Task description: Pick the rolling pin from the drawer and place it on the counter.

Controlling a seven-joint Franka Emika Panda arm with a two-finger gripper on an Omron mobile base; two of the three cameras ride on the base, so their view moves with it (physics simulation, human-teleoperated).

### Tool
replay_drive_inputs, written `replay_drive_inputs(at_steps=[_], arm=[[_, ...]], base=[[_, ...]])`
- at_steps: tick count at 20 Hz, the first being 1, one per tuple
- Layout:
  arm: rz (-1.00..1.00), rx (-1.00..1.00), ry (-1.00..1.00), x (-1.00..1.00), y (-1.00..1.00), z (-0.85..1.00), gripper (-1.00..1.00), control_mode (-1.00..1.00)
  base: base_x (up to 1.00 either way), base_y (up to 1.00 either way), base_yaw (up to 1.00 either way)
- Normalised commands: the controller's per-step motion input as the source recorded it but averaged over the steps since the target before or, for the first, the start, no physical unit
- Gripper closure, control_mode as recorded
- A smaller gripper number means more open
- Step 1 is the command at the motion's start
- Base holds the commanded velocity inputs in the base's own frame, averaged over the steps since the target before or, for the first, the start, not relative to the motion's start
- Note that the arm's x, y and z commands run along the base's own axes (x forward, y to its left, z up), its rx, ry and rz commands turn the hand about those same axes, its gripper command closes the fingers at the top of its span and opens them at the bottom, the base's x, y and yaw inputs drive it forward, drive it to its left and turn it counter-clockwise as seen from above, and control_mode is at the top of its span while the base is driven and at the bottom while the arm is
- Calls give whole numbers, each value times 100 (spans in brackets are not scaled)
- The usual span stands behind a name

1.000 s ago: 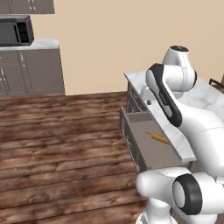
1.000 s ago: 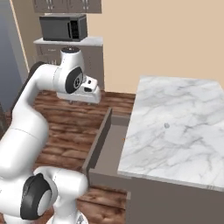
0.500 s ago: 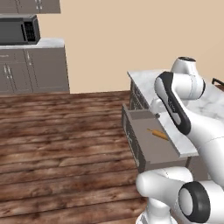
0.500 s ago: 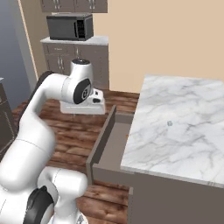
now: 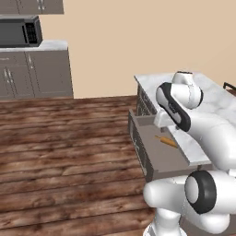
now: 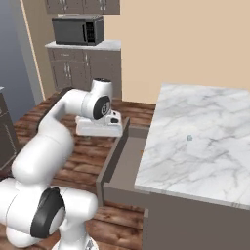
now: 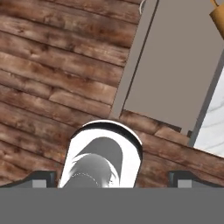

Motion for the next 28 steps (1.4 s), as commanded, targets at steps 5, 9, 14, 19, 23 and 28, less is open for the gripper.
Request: replay_drive_inputs(at_steps=[5, 9, 14, 19, 23, 28], arm=[[0, 0, 0, 48, 0, -63, -100, -100], [0, 0, -2, 48, 1, -76, -100, -100], [-1, 0, -5, 52, 22, -84, -100, -100], [-5, 0, -5, 59, 31, -84, -100, -100], [-7, 0, -1, 58, 32, -80, -100, -100], [-8, 0, 0, 42, 48, -72, -100, -100]], base=[[0, 0, 0], [0, 0, 0], [0, 0, 0], [0, 0, 0], [0, 0, 0], [0, 0, 0]])
